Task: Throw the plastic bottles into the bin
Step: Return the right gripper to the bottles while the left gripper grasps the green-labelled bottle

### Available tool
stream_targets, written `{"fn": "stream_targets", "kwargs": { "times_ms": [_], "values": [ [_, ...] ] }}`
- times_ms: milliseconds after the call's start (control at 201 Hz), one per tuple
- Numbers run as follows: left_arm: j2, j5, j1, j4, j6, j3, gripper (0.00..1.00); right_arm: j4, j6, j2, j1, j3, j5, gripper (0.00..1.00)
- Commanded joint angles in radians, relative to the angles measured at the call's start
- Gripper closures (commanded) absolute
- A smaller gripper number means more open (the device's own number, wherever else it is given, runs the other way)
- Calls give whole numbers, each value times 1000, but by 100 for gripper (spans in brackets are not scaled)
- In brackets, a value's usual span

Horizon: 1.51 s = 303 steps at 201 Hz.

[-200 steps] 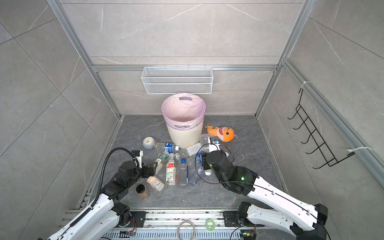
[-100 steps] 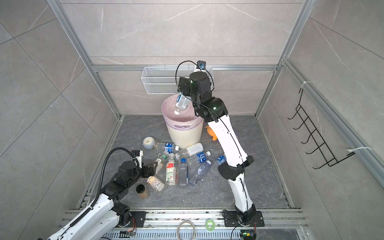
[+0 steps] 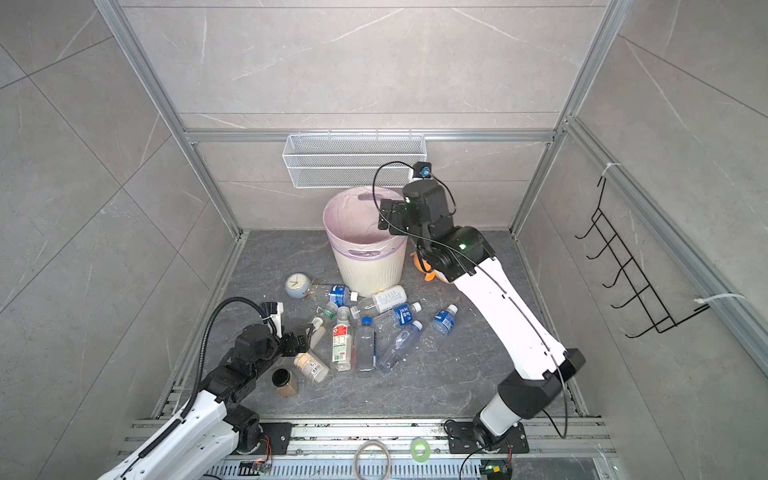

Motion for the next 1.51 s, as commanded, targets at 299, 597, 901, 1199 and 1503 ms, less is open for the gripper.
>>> {"fn": "stream_targets", "kwargs": {
  "times_ms": [299,597,901,1199,1503],
  "values": [
    [82,12,5,19,8,51,1,25,145,-320,0,-567,-15,1],
    [303,100,5,27,52,153,6,-20,208,-432,1,-811,-45,1],
    [414,144,5,38,77,192,9,-39,267,-507,0,-1001,-68,1],
    [526,110,4,12,74,241,9,-31,292,-510,0,-1044,-85,1],
    [578,94,4,-4,70,266,17,-19,313,-502,0,-1061,-98,1]
  ]
}}
